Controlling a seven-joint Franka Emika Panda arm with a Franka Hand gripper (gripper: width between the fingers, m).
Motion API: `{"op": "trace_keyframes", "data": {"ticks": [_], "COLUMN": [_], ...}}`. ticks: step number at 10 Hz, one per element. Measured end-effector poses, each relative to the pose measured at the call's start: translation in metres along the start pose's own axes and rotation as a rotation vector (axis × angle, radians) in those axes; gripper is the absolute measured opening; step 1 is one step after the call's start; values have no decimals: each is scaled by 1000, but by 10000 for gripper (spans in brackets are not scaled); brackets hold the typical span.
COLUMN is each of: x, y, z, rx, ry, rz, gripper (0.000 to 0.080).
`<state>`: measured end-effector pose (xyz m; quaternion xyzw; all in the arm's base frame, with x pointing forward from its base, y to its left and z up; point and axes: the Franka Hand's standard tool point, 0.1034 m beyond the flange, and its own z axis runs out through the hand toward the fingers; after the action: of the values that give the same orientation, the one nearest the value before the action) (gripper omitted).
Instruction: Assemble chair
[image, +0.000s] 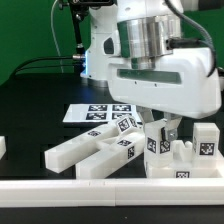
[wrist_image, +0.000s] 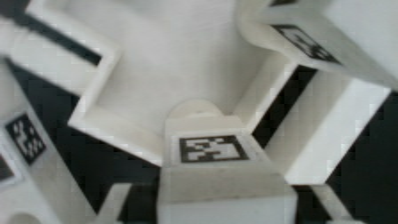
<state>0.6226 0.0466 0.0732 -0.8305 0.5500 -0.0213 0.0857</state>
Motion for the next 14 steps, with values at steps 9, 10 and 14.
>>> {"op": "trace_keyframes", "data": {"ticks": [9,10,14], "x": [0,-2,-5], "y": [-1,-2,-2], "z": [1,0,0], "rx": [18,15,2], "ry": [-7,-5,3], "rz": [70,-68,-426], "gripper": [490,613,648]}}
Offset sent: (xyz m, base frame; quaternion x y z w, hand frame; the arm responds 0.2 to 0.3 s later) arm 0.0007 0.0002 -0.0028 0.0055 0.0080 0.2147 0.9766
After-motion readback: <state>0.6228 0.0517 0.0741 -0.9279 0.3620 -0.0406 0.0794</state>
